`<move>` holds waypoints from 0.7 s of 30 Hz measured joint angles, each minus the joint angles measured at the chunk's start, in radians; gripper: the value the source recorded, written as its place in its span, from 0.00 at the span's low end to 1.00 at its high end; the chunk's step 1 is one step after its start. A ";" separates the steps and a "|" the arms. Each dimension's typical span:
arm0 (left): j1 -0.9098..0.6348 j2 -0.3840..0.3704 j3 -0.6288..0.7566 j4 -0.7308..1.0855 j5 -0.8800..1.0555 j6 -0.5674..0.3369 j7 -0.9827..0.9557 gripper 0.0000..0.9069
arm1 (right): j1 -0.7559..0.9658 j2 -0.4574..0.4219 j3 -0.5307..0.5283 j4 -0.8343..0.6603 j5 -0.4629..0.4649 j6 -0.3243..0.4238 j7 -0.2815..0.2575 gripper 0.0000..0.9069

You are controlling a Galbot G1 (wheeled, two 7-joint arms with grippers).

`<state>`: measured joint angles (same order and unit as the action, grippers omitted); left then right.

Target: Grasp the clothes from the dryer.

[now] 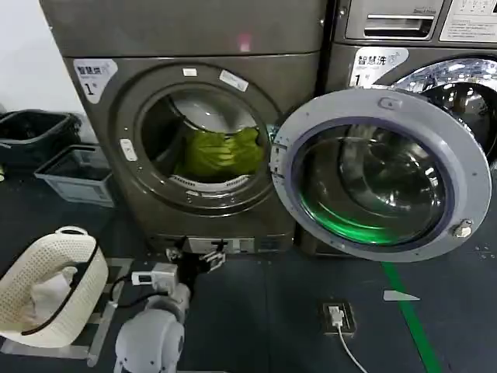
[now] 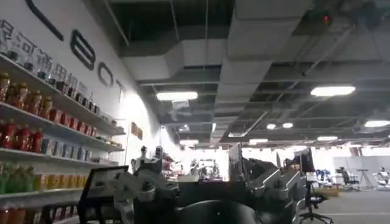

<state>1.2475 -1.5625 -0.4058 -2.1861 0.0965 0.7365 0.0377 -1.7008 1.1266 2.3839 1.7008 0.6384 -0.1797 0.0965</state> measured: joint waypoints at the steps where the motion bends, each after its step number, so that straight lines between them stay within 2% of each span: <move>1: 0.001 0.001 0.001 0.000 0.001 0.000 -0.002 1.00 | 0.000 0.000 0.002 0.000 0.001 0.000 0.000 1.00; 21: 0.010 0.001 -0.004 -0.018 0.004 0.000 0.004 1.00 | -0.004 0.009 0.007 0.001 0.007 0.004 0.002 1.00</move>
<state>1.2576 -1.5617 -0.4101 -2.2042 0.1003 0.7365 0.0413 -1.7048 1.1353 2.3906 1.7019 0.6459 -0.1756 0.0988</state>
